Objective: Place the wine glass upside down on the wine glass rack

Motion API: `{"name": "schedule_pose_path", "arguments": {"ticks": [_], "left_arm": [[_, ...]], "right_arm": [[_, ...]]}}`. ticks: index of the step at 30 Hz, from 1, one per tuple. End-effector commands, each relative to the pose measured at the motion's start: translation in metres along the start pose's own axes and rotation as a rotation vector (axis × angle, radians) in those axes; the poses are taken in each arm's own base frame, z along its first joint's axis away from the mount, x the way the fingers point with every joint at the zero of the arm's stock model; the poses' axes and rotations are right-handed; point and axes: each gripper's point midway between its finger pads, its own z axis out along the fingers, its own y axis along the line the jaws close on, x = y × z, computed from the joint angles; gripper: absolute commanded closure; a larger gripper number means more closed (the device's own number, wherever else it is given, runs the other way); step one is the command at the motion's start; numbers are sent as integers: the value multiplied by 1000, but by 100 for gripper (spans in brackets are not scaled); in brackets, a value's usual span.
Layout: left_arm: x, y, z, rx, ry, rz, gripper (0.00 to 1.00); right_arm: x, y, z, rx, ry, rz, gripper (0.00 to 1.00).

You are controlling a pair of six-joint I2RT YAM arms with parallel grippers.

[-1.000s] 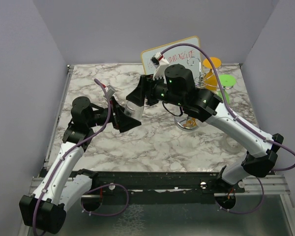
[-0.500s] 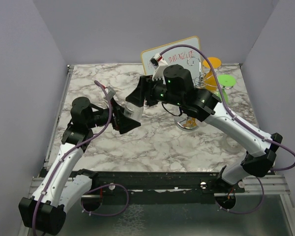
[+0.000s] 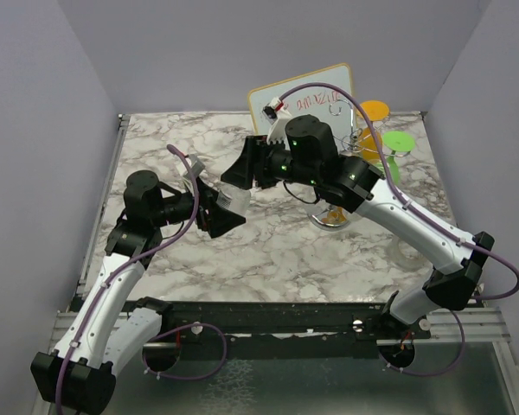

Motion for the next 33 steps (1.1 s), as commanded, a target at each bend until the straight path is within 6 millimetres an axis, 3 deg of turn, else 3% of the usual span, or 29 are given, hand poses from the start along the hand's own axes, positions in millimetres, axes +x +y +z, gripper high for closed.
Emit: {"name": "schedule_pose_path", "arguments": {"ticks": [1,3,10,13,17,20,25,30,33], "left_arm": [[-12,-7,0,32,-23,18,5],[-11,-10,1,55,-10,-9,12],[-5,-12,4,88,21,-55,56],[-7,-13,3,95,7,-14,72],[-17,-17,1,100,-60,69,78],[-26,-17,-1,86,-120,112,79],[-37,-14,0,67,-175,168,83],[-46,-6,6,57,-206,201,86],[-56,3,11,32,-221,215,86]], "right_arm": [[-11,23,-1,-111,-29,15,99],[-11,24,-1,-120,-31,3,99],[-10,26,2,-147,-26,-30,98],[-8,24,4,-140,-19,-36,90],[-12,18,2,-109,-44,-51,53],[-23,12,-2,-72,-104,-77,34],[-64,7,-26,5,-272,-117,23],[-104,0,-55,99,-445,-148,19],[-117,-3,-72,136,-514,-160,19]]}}
